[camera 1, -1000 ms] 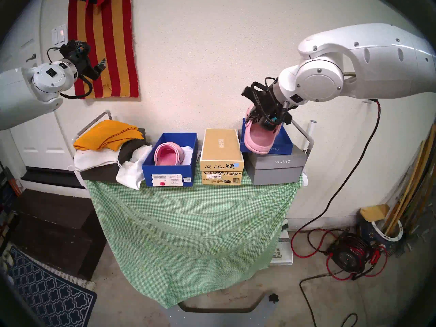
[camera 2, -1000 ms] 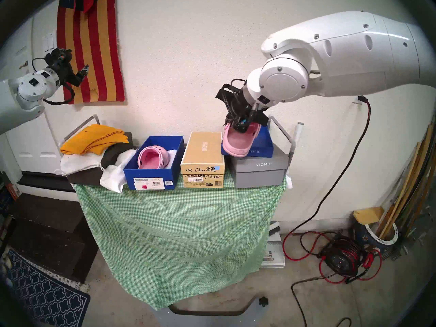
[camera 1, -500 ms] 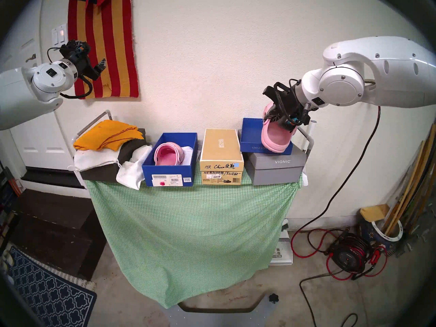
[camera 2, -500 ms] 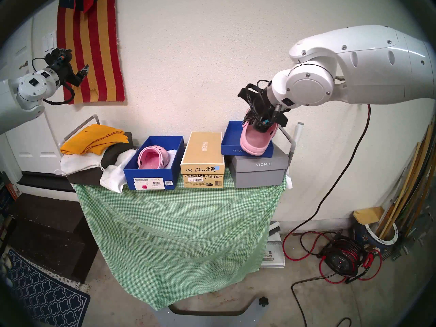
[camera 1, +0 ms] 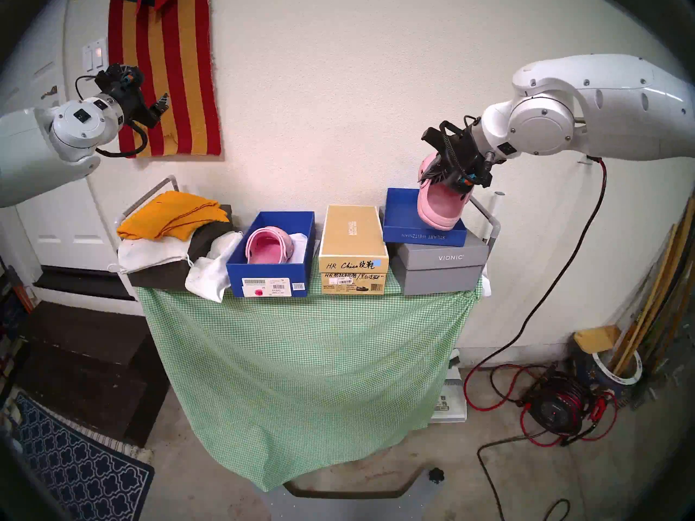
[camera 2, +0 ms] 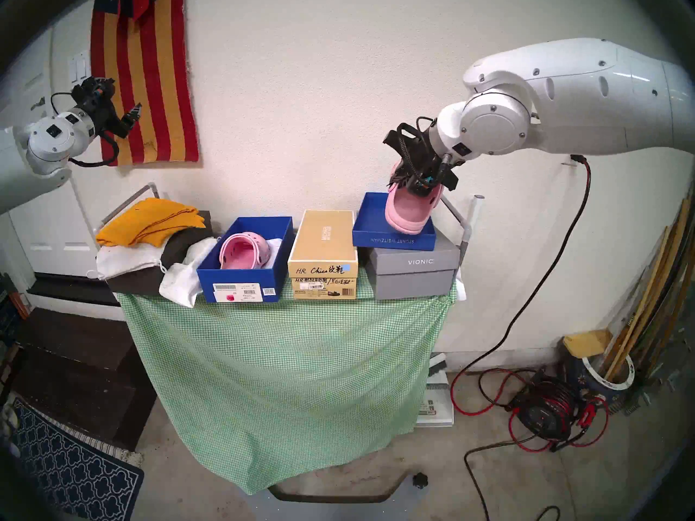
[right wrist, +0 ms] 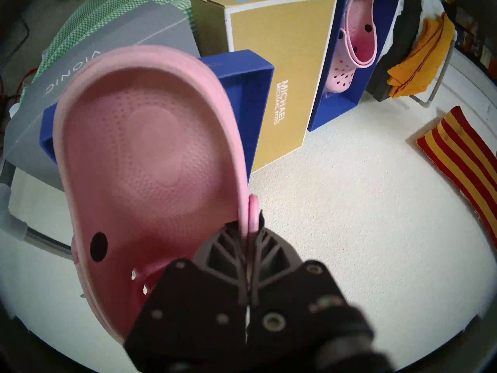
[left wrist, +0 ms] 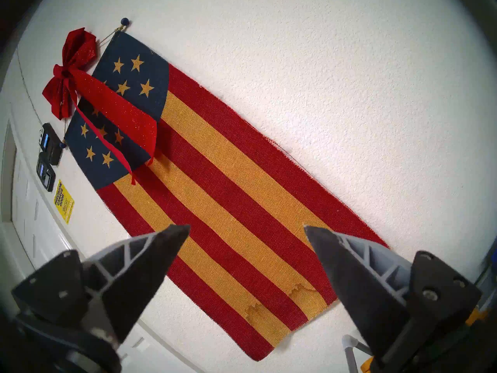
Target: Take shoe out of the box
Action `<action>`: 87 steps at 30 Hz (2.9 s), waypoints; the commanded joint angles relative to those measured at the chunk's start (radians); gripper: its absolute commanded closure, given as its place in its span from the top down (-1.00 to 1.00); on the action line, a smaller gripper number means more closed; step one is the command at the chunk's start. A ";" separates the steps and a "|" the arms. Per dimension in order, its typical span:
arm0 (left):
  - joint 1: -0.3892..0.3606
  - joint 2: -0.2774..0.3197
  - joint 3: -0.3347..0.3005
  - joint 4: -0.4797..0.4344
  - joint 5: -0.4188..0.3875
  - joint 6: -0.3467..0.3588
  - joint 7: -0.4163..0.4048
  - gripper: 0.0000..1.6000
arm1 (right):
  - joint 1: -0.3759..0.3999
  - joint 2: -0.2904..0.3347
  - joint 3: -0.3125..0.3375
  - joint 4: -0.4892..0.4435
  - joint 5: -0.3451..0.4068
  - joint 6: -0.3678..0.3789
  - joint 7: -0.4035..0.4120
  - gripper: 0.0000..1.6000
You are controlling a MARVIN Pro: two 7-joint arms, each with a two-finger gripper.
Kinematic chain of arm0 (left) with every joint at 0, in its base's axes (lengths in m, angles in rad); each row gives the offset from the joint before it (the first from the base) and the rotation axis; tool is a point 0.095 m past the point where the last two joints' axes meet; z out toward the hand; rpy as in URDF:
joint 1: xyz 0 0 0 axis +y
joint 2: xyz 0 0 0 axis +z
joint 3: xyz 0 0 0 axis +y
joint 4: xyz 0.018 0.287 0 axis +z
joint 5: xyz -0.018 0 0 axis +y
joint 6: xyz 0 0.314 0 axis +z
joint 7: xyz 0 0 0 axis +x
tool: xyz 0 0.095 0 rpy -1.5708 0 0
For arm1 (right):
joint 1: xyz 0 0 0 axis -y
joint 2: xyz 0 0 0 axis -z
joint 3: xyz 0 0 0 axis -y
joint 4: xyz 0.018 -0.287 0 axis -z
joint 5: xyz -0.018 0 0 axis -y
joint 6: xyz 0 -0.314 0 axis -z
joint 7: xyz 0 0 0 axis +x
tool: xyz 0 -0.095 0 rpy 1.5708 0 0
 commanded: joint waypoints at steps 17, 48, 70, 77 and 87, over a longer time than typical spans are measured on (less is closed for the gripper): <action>0.000 0.000 0.000 0.000 0.000 0.000 0.000 1.00 | -0.200 -0.161 0.055 0.340 0.044 -0.171 -0.049 -1.00; 0.000 0.000 0.000 0.000 0.000 0.000 0.000 1.00 | -0.009 -0.061 0.147 0.259 0.032 -0.018 -0.056 1.00; 0.000 0.000 0.000 0.000 0.000 0.000 0.000 1.00 | -0.228 -0.348 0.464 0.235 0.045 0.200 -0.069 1.00; 0.000 0.000 0.000 0.000 0.000 0.000 0.000 1.00 | -0.316 -0.435 0.540 0.305 0.064 0.279 -0.074 1.00; 0.000 0.000 0.000 0.000 0.000 0.000 0.000 1.00 | -0.435 -0.563 0.630 0.306 0.137 0.405 -0.067 1.00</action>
